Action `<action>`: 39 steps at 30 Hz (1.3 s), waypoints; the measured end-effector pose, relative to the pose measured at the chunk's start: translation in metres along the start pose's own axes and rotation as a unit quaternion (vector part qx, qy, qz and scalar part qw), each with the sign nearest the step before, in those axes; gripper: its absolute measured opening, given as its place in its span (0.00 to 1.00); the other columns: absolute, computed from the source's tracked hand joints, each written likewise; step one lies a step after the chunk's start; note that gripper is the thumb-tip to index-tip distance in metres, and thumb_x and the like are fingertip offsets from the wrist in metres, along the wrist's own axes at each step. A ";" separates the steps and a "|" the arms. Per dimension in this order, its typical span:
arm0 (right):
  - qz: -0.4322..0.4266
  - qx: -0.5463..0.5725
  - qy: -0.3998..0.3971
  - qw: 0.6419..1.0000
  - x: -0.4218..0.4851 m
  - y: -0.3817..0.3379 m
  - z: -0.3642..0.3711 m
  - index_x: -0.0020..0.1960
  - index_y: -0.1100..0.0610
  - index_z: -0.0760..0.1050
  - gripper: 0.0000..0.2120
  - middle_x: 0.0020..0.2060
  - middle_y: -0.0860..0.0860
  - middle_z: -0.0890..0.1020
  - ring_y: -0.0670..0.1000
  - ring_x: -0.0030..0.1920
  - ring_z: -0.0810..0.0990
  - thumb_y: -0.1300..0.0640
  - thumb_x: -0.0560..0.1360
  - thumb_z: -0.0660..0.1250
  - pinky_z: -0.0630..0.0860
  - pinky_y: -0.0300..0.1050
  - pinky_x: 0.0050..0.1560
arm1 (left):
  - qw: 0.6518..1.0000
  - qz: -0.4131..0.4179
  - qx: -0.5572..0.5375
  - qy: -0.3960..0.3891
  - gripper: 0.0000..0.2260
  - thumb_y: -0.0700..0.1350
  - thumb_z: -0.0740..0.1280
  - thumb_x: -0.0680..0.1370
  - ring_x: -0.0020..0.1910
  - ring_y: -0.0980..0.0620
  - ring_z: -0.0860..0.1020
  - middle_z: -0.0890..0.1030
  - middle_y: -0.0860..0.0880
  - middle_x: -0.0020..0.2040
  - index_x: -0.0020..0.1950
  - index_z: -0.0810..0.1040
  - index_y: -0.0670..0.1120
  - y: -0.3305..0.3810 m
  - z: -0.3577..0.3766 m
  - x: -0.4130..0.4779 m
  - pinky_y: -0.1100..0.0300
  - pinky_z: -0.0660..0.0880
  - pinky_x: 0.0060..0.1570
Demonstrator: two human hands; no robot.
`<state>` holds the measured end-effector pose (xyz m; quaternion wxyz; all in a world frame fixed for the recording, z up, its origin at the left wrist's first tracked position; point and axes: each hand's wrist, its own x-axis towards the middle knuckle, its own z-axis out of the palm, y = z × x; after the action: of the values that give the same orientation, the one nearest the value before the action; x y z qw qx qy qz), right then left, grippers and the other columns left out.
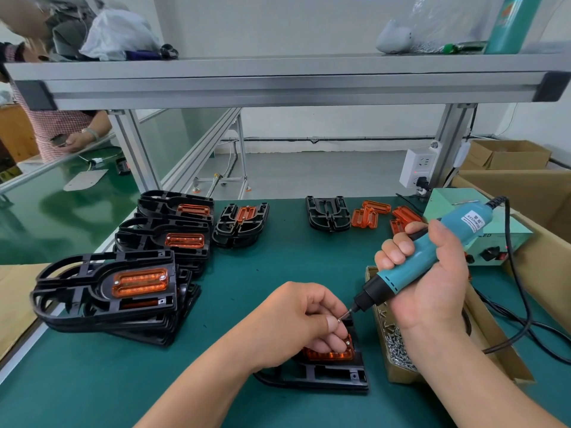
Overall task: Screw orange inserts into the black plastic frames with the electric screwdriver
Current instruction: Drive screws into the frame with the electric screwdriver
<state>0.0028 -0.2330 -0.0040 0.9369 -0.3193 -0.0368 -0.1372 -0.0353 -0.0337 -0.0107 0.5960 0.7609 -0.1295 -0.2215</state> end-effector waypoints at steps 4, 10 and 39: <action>0.000 -0.001 0.001 1.000 0.000 0.000 0.000 0.45 0.55 0.75 0.10 0.33 0.49 0.71 0.47 0.31 0.69 0.51 0.81 0.63 0.71 0.41 0.33 | 1.000 -0.001 0.002 -0.001 0.08 0.33 0.64 0.83 0.48 0.46 0.88 0.87 0.42 0.50 0.56 0.81 0.42 0.000 0.000 0.000 0.56 0.84 0.49; 0.003 0.002 0.000 1.000 -0.001 0.000 -0.002 0.45 0.55 0.75 0.10 0.33 0.49 0.71 0.47 0.31 0.69 0.50 0.81 0.63 0.71 0.41 0.32 | 1.000 -0.004 0.000 -0.001 0.08 0.33 0.64 0.83 0.48 0.46 0.88 0.88 0.42 0.49 0.56 0.81 0.43 0.000 0.000 0.000 0.57 0.84 0.48; 0.029 -0.013 0.012 0.999 -0.001 0.009 -0.002 0.48 0.54 0.74 0.09 0.33 0.48 0.71 0.46 0.31 0.70 0.49 0.81 0.66 0.73 0.40 0.32 | 0.999 0.004 0.047 0.009 0.11 0.35 0.66 0.80 0.45 0.50 0.88 0.88 0.48 0.48 0.57 0.81 0.48 -0.001 -0.002 0.001 0.61 0.82 0.41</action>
<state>0.0047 -0.2274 -0.0110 0.9365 -0.3310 -0.0147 -0.1146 -0.0340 -0.0323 -0.0116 0.5615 0.7894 -0.1379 -0.2061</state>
